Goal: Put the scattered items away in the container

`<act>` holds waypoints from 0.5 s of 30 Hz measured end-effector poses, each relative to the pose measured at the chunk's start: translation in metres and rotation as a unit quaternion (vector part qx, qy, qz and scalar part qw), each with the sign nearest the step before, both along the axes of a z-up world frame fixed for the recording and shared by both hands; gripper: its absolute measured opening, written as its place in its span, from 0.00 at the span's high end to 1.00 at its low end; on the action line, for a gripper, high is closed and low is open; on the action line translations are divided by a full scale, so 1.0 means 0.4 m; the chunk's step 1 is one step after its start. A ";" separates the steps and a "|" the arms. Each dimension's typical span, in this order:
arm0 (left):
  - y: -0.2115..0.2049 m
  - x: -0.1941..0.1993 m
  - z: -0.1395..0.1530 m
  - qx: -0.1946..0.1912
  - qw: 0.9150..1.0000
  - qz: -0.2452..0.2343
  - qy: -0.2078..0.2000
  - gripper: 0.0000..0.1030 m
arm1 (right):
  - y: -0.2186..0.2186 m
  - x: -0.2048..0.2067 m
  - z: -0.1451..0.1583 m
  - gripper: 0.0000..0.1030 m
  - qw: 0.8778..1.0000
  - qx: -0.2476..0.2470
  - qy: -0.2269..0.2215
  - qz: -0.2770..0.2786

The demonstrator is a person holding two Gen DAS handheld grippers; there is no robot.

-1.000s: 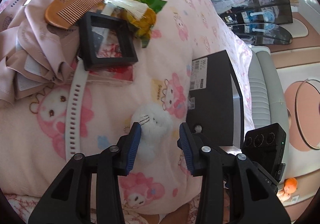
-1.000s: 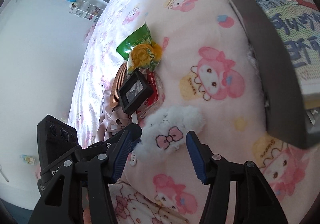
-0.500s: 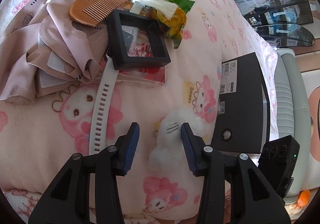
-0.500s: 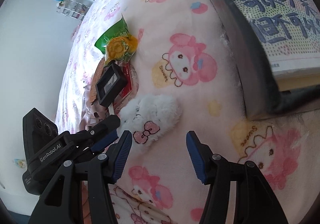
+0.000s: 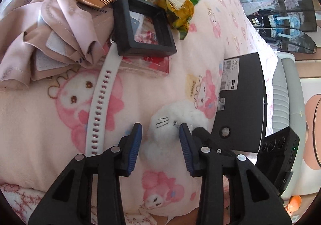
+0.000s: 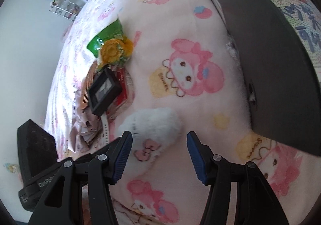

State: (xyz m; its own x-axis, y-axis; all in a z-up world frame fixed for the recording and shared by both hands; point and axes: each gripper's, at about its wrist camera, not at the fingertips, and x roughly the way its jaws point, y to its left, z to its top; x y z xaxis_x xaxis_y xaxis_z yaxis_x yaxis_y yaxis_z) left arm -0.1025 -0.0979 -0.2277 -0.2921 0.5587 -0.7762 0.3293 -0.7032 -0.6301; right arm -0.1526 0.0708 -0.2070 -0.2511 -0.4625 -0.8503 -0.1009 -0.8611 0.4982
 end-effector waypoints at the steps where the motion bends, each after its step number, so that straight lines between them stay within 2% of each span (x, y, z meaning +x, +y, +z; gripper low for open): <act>1: -0.005 0.000 0.000 0.003 1.000 0.005 0.001 0.63 | 0.001 0.002 -0.004 0.48 1.000 0.009 0.000 -0.002; 8: -0.012 0.036 -0.009 0.038 0.999 0.016 -0.010 0.62 | -0.024 -0.033 -0.001 0.48 1.000 0.020 0.008 -0.017; 10: 0.004 0.039 -0.003 0.021 1.000 0.002 -0.009 0.62 | -0.040 -0.040 0.000 0.48 1.000 0.011 0.011 -0.009; 13: 0.028 0.027 -0.006 -0.007 1.000 -0.021 -0.015 0.63 | -0.074 -0.056 -0.010 0.48 0.999 0.023 0.015 0.016; 15: 0.033 0.019 -0.014 -0.009 1.000 -0.024 -0.017 0.64 | -0.078 -0.063 -0.025 0.48 1.000 0.016 0.005 0.026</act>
